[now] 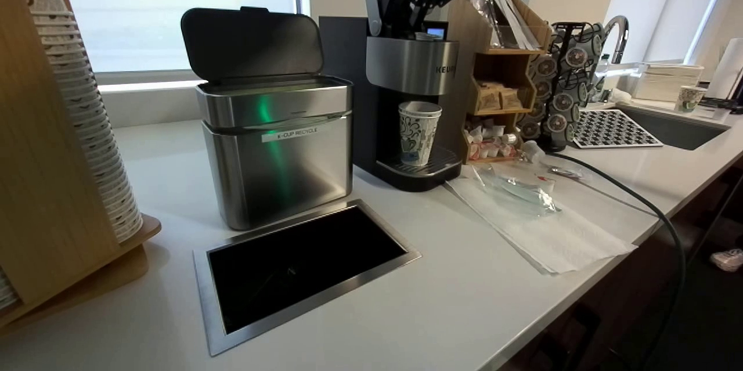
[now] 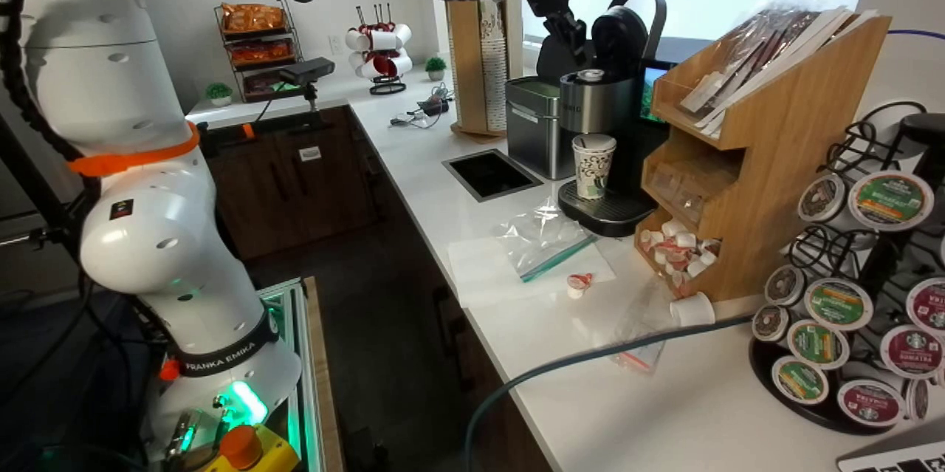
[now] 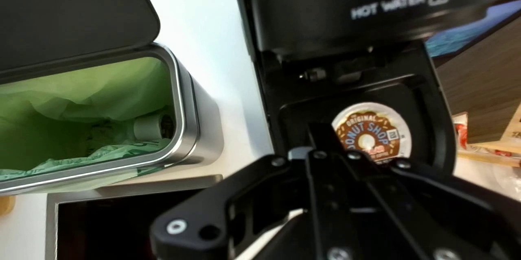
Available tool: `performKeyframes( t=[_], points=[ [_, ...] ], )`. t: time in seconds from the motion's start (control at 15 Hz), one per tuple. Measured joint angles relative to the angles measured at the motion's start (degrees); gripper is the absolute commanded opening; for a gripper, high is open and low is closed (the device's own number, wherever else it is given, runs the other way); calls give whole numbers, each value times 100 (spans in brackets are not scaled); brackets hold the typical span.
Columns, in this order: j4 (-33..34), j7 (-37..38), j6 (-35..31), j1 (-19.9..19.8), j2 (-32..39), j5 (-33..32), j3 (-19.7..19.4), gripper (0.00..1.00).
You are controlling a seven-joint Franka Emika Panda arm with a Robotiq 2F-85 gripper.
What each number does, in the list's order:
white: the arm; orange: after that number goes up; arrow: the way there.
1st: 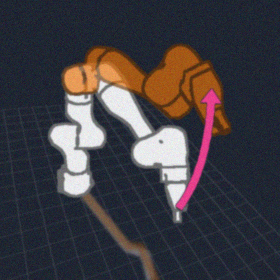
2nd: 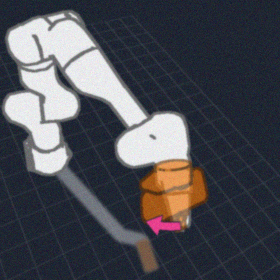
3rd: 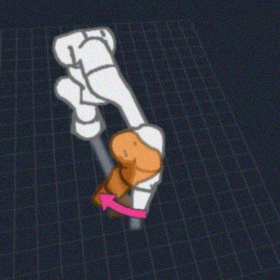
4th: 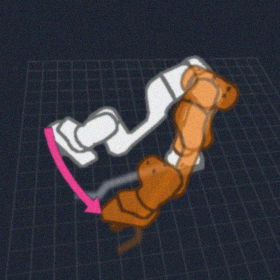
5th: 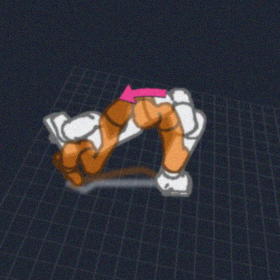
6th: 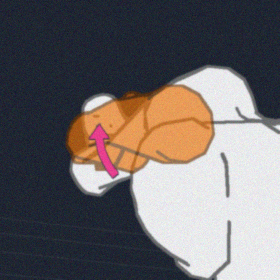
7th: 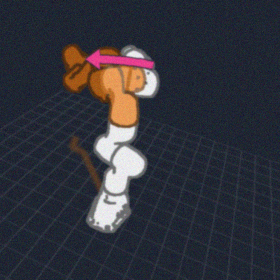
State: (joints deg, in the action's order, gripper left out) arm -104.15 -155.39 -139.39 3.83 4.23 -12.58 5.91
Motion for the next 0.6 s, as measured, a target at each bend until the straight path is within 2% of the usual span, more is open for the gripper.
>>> performKeyframes(
  t=[0.07, 0.6],
  points=[
    [0, 0, 0, -2, -54, 0, -1, 26],
    [-146, 17, 259, -6, -618, 39, -42, 87]
  ],
)
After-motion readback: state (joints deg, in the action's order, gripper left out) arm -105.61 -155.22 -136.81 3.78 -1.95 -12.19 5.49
